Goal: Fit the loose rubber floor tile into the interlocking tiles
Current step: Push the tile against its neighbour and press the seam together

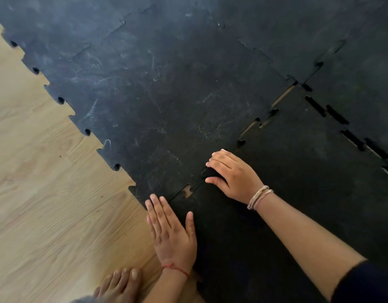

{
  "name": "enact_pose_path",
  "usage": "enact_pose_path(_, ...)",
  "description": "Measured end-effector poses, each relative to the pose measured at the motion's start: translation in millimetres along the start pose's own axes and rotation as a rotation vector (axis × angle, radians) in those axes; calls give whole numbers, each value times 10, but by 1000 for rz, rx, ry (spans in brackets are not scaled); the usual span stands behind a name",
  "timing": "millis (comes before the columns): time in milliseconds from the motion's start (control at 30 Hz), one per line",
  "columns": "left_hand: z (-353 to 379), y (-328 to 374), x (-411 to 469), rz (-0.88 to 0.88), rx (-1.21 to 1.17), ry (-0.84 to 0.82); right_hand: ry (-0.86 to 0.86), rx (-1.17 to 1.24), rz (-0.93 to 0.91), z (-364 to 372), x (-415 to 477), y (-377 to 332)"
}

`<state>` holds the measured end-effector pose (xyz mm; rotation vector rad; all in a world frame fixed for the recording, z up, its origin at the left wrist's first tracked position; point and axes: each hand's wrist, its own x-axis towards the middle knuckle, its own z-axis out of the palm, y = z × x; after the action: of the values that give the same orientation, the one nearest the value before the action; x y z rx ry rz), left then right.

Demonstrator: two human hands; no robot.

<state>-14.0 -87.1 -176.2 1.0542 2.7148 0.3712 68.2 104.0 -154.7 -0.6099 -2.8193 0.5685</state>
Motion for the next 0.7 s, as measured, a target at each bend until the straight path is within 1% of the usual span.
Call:
enact_pose_path(133,16,41,10,32,-10,-32,5,50,-13,-8,80,53)
enact_pose_path(233,10,54,17,31,12,-29,76,-8,-24,-45,128,158)
enact_pose_path(333,2,52,22,42,2,-36,127,-108,18,-98,173,265)
enact_pose_path(400,-14,54,25,45,-16,-35,141,-120,100,-90,141,261)
enact_pose_path(467,-20,57,28,46,-22,-30,166,-142,273,-111,119,319)
enact_pose_path(567,-10,53,34,61,-39,-33,150,-165,688,-311,139,676)
enact_pose_path(633,13,71,31,33,-60,-14,126,-178,938,-504,157,1038)
enact_pose_path(700,41,138,35,-5,-57,8,87,-157,1101,-678,185,1335)
